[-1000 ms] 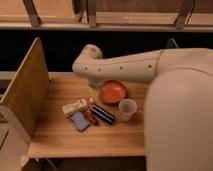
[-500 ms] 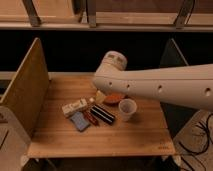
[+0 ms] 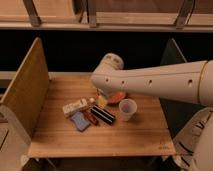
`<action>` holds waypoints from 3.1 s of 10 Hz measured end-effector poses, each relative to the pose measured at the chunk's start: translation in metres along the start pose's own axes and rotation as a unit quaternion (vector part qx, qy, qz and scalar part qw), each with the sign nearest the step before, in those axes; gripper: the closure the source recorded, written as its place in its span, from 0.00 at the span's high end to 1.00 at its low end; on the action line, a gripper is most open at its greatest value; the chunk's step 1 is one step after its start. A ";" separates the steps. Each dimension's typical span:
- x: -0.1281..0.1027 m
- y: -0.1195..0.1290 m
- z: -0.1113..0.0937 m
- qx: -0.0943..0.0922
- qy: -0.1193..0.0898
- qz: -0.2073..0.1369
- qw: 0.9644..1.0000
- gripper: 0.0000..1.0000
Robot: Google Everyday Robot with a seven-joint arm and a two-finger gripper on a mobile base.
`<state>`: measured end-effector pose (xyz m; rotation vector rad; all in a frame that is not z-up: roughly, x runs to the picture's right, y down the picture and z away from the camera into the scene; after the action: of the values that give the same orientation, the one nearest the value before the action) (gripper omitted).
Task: Pick up the ceramic cup
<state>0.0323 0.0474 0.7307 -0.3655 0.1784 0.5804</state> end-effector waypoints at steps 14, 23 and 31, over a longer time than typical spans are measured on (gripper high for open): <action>0.056 0.052 0.021 -0.099 0.108 0.002 0.989 0.80; 0.079 0.043 0.085 -0.152 0.158 0.045 0.975 0.80; 0.074 0.010 0.084 -0.139 0.139 0.052 0.979 0.08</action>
<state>0.0929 0.1245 0.7857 -0.7137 0.3885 0.6579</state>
